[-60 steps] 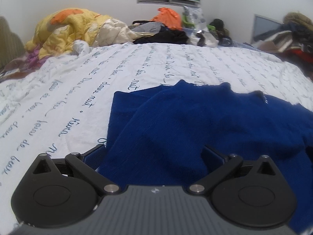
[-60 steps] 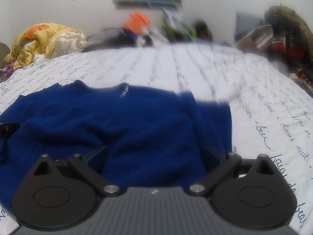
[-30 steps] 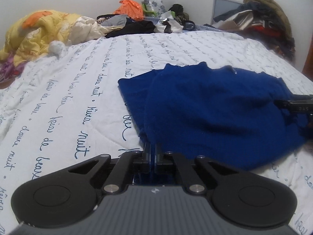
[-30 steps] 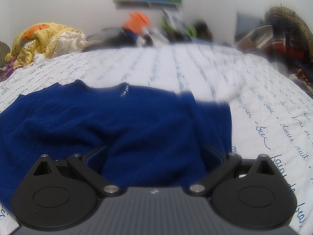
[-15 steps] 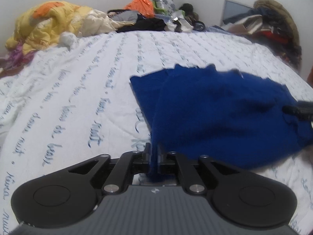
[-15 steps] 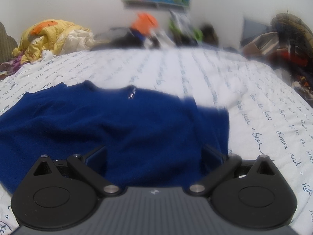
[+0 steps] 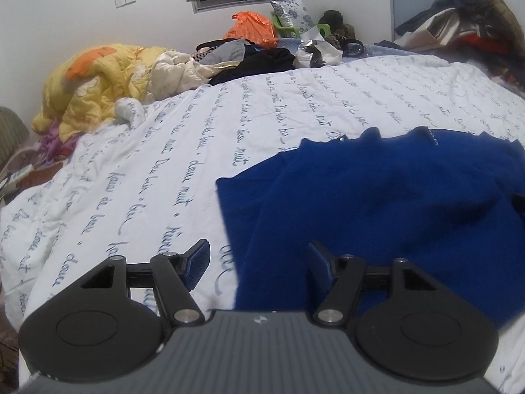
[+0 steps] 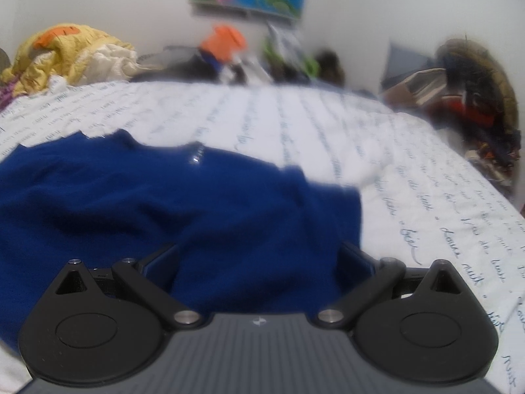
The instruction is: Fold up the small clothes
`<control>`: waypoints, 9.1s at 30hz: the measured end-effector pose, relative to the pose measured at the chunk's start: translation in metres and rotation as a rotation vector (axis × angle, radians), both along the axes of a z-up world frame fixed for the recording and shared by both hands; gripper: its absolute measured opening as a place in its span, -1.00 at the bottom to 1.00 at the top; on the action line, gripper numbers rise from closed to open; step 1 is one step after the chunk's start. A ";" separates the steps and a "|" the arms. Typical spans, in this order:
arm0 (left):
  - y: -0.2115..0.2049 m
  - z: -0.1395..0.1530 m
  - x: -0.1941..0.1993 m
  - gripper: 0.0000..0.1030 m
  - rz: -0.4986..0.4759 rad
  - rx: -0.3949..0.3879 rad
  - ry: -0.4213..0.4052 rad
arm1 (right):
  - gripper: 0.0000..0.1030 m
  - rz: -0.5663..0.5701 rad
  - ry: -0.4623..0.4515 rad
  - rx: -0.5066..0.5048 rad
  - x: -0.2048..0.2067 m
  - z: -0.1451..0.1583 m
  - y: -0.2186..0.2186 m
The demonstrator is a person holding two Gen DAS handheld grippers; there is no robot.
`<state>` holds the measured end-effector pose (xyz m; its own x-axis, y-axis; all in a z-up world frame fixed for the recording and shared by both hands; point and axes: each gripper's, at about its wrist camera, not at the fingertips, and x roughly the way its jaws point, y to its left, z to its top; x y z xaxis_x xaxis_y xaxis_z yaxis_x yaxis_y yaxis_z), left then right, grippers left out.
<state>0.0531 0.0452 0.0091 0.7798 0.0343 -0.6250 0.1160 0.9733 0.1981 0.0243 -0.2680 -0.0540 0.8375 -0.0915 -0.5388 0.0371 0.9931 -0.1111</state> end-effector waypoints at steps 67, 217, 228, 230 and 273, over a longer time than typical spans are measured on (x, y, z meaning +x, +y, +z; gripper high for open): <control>0.045 -0.026 0.157 -0.72 -0.064 -0.540 0.275 | -0.63 0.640 -0.170 -0.492 -0.036 -0.026 0.288; -0.177 -0.038 0.045 1.00 -0.195 -0.165 -0.024 | 0.61 -0.008 0.035 0.249 0.049 0.007 -0.093; -0.167 -0.041 0.046 1.00 -0.191 -0.238 -0.014 | 0.63 -0.039 -0.015 0.223 0.030 0.012 -0.085; -0.160 -0.039 0.047 1.00 -0.203 -0.271 0.004 | 0.63 -0.057 -0.028 0.288 0.025 0.017 -0.096; -0.210 -0.016 0.177 -0.41 -0.338 -0.297 0.062 | -0.42 0.170 0.068 0.496 0.157 0.018 -0.116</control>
